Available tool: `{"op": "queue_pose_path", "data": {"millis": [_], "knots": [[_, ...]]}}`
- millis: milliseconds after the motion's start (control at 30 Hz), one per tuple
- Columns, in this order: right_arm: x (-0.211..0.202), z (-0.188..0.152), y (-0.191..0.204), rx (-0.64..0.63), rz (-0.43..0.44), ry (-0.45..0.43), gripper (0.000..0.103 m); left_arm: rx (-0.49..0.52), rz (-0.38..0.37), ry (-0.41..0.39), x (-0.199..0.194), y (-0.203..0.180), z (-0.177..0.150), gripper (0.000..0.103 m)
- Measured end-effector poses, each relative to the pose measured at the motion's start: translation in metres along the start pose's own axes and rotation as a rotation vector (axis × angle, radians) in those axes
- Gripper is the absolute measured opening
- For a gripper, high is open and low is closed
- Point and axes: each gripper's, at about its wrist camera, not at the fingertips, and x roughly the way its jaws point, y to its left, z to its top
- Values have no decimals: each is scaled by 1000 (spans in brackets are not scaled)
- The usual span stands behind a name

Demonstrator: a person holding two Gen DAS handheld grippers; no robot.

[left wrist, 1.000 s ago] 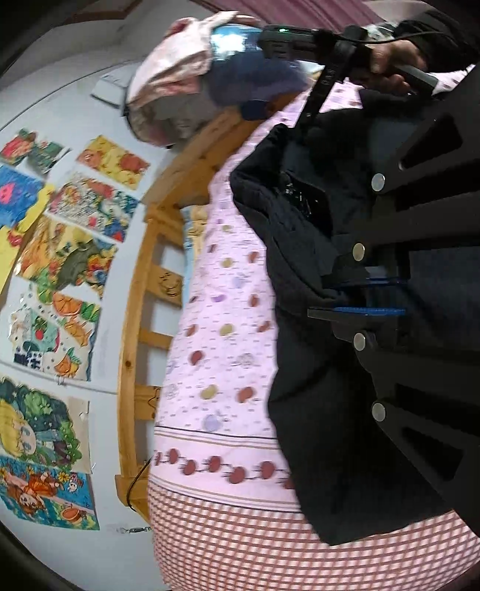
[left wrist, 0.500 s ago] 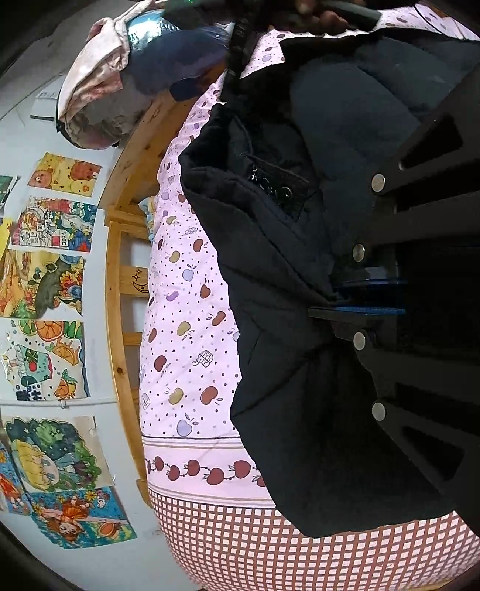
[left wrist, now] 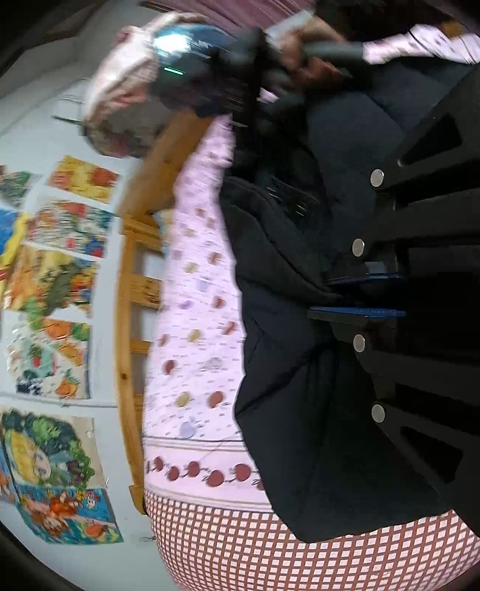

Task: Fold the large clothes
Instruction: 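Lift the hem with both tools and fold it toward the collar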

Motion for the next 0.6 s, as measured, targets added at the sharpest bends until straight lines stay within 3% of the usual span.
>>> {"op": "queue_pose_path", "data": {"millis": [133,267,400,500,600], "knots": [[9,-20,-16,2,46,41,7,-57,-68,-138,-23,3,12,12],[10,-35,-31,-3,65,70,7,-87,-112,-140,-13,-8,32,13],[17,-40,-34,11,65,94,7,-47,-110,33,31,-30,40,12],[27,-44,-37,9,52,112,7,-27,-90,257,80,-38,25,11],[37,-54,-43,8,45,127,7,-47,-72,332,102,-33,6,7]]}}
